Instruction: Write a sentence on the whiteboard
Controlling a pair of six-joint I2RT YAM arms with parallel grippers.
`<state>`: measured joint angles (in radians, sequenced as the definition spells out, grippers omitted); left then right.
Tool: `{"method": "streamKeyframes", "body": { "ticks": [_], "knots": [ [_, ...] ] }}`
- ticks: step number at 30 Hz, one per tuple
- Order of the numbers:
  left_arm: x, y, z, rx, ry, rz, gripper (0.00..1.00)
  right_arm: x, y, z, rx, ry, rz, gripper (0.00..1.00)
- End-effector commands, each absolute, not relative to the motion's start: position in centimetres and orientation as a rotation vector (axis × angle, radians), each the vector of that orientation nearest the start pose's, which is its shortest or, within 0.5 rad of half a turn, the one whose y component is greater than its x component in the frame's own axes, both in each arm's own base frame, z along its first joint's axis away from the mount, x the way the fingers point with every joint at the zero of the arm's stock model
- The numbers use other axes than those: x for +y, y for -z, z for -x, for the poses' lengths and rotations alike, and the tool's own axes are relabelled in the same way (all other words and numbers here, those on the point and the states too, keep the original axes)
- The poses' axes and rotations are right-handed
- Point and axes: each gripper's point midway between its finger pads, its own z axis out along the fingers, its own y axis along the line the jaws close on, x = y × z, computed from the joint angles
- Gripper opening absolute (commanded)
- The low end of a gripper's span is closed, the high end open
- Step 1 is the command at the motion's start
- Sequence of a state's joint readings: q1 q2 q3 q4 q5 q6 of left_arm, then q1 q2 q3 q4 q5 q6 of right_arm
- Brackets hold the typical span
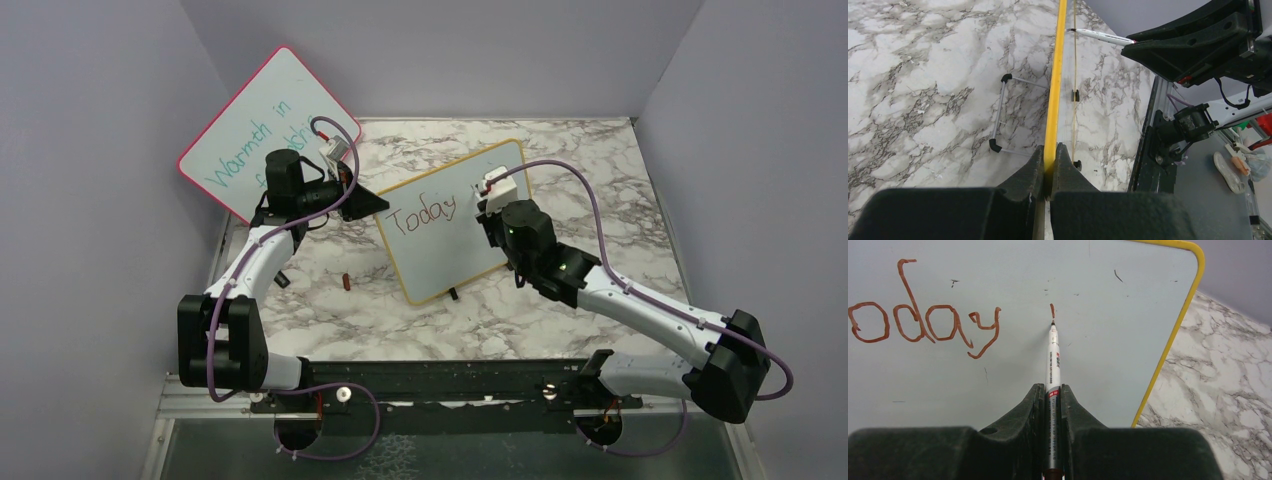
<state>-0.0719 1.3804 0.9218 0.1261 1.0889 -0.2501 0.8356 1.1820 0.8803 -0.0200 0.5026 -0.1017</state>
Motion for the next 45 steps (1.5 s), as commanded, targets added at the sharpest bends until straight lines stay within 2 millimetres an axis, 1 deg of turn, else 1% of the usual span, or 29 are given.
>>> {"method": "streamKeyframes", "body": {
  "ticks": [1, 5, 13, 18, 20, 28, 32, 34, 40, 45],
  "knots": [
    [-18.1, -20.8, -33.3, 1.858, 1.188, -0.603, 0.00, 21.7, -22.5, -31.5, 1.794, -0.045, 0.526, 0.00],
    [-18.1, -20.8, -33.3, 1.858, 1.189, -0.603, 0.00, 21.7, -21.9, -31.3, 1.810, -0.047, 0.533, 0.01],
    [-18.1, -20.7, -33.3, 1.860, 1.190, -0.603, 0.00, 21.1, -20.9, -30.3, 1.861, -0.052, 0.540, 0.00],
    [-18.1, -20.8, -33.3, 1.859, 1.189, -0.602, 0.00, 20.8, -20.8, -30.0, 1.869, -0.052, 0.541, 0.01],
    [-18.1, -20.7, -33.3, 1.860, 1.190, -0.602, 0.00, 20.7, -21.1, -29.9, 1.860, -0.053, 0.535, 0.00],
    [-18.1, -20.8, -33.2, 1.859, 1.191, -0.603, 0.00, 20.3, -23.8, -30.7, 1.774, -0.042, 0.476, 0.00],
    [-18.1, -20.8, -33.2, 1.858, 1.190, -0.604, 0.00, 20.1, -24.3, -31.4, 1.753, -0.027, 0.456, 0.01],
    [-18.1, -20.8, -33.2, 1.857, 1.191, -0.605, 0.00, 20.3, -24.9, -31.8, 1.726, -0.039, 0.440, 0.01],
    [-18.2, -20.9, -33.2, 1.856, 1.191, -0.605, 0.00, 20.3, -25.2, -32.5, 1.713, -0.030, 0.428, 0.01],
    [-18.2, -20.8, -33.2, 1.858, 1.192, -0.605, 0.00, 20.2, -24.7, -32.7, 1.724, -0.022, 0.430, 0.01]
  ]
}}
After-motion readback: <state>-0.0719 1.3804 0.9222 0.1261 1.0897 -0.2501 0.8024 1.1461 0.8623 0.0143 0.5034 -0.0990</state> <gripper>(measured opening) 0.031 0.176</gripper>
